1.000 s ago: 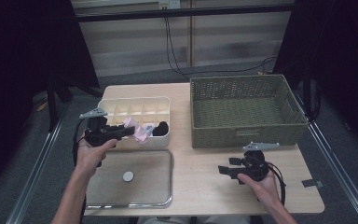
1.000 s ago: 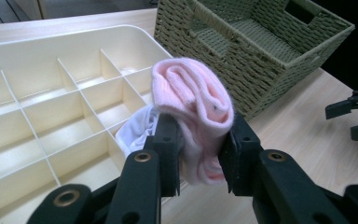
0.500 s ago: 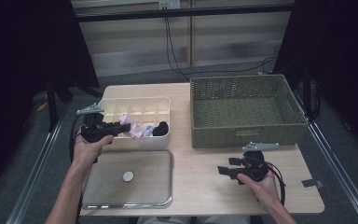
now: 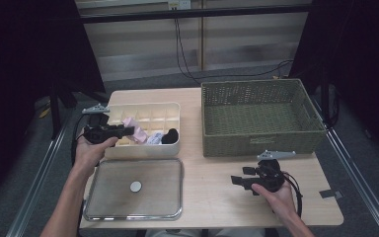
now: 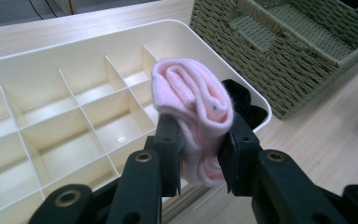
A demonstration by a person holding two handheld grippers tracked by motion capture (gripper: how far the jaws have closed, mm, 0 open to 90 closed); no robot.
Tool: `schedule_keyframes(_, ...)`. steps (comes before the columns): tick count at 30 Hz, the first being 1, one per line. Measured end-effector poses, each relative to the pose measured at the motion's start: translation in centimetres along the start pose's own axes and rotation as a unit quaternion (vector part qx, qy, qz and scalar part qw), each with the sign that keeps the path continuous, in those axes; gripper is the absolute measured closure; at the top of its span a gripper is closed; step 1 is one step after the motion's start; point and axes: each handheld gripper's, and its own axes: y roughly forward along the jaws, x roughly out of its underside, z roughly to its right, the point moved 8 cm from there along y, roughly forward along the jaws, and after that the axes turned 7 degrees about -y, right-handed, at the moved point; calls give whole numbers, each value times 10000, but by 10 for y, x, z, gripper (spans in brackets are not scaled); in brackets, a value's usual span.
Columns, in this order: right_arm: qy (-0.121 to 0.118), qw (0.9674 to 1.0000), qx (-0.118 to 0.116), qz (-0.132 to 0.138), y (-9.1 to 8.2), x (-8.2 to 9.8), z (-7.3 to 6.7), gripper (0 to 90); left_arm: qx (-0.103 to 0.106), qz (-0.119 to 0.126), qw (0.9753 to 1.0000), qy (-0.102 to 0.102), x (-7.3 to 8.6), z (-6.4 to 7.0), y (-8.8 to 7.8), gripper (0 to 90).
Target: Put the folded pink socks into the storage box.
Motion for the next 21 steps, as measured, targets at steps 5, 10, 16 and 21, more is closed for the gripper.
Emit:
schedule_keyframes(5,-18,10000,-4,-10,0,0,-1,310,-100,-48,9999,-41,-3,-6,4,709)
schedule_keyframes(10,-24,10000,-8,-26,1,1,0,310,-217,-198,9995,-72,-2,-14,6,710)
schedule_keyframes(16,-17,10000,-6,-38,2,1,0,310,-346,-444,9984,5,-3,-24,12,710)
schedule_keyframes(21,-15,10000,-23,-64,2,2,-1,310,-444,-616,9971,21,-3,-32,20,710)
